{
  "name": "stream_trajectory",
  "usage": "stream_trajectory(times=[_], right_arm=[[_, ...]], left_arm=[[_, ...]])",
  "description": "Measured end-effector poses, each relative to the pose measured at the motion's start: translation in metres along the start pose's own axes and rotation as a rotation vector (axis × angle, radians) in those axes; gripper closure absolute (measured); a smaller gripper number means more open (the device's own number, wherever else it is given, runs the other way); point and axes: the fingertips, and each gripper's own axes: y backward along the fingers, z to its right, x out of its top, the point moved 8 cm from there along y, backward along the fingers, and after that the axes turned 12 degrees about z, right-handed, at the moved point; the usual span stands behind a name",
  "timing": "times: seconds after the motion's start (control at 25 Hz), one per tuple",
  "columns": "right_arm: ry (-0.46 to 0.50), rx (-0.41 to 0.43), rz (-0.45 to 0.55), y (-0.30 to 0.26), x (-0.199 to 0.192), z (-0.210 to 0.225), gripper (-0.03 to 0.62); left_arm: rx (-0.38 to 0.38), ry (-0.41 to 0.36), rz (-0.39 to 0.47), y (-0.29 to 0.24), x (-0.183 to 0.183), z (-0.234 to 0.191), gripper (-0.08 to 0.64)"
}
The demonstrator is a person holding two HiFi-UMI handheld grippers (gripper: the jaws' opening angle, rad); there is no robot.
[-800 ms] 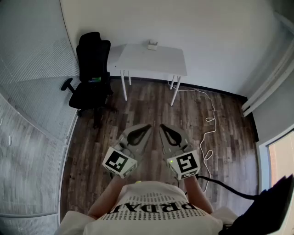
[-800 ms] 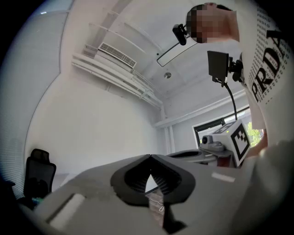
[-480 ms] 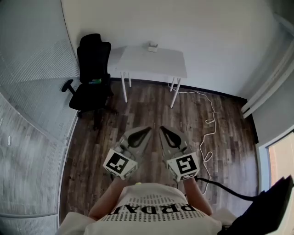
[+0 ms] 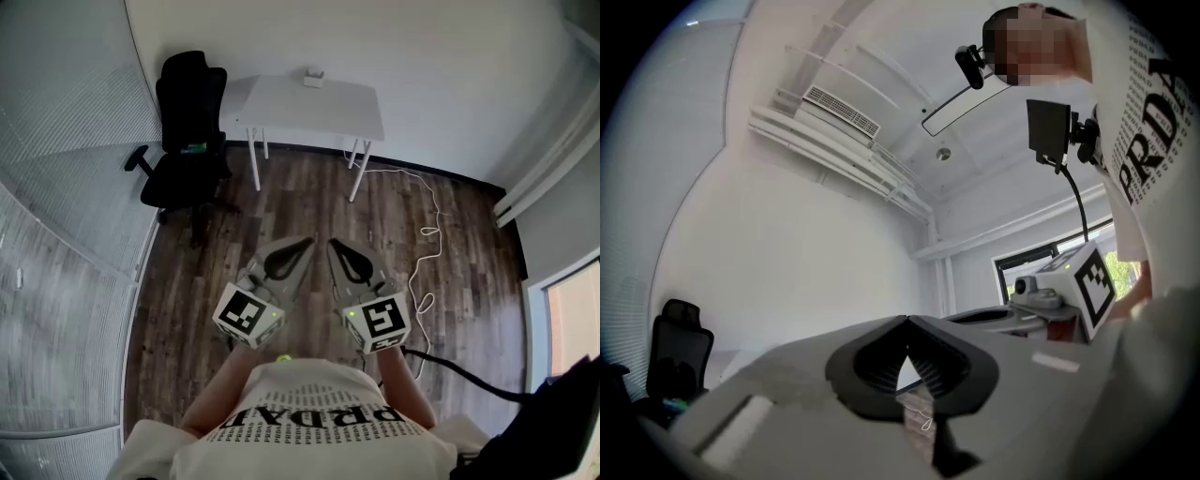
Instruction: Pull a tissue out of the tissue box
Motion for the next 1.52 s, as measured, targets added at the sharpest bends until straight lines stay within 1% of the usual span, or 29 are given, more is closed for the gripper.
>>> stream_trajectory(times=[0.28, 0.4, 0.68, 0.8, 0.92, 1.16, 1.24, 1.4, 1.52], right_arm=[[0.003, -0.009, -0.007, -0.001, -0.005, -0.006, 0.584], [-0.001, -0.009, -0.01, -0.007, -0.007, -0.013, 0.583], [0.0, -0.012, -0.025, -0.024, -0.012, -0.027, 0.583], [-0.001, -0.015, -0.036, -0.026, -0.015, -0.032, 0.583], [-0.002, -0.017, -0.047, -0.029, -0.018, -0.032, 0.583], [0.01, 0.002, -0.054, -0.044, -0.025, -0.017, 0.562], [0.013, 0.011, -0.05, -0.05, -0.029, -0.007, 0.563], [0.004, 0.037, -0.05, -0.064, -0.043, 0.013, 0.563], [-0.008, 0.046, -0.054, -0.078, -0.045, 0.033, 0.563]], left_arm=[[0.012, 0.007, 0.007, 0.007, -0.001, -0.003, 0.566], [0.002, -0.005, 0.005, 0.014, 0.0, -0.009, 0.566], [0.003, 0.031, 0.014, 0.024, 0.005, -0.022, 0.566], [-0.003, 0.025, -0.005, 0.032, 0.001, -0.027, 0.566], [0.006, 0.032, -0.015, 0.036, -0.001, -0.032, 0.566], [0.009, 0.042, -0.015, 0.026, -0.014, -0.043, 0.566], [0.006, 0.043, -0.016, 0.017, -0.021, -0.047, 0.566], [0.03, 0.053, -0.025, -0.003, -0.031, -0.059, 0.566], [0.035, 0.033, -0.033, -0.025, -0.038, -0.07, 0.566]])
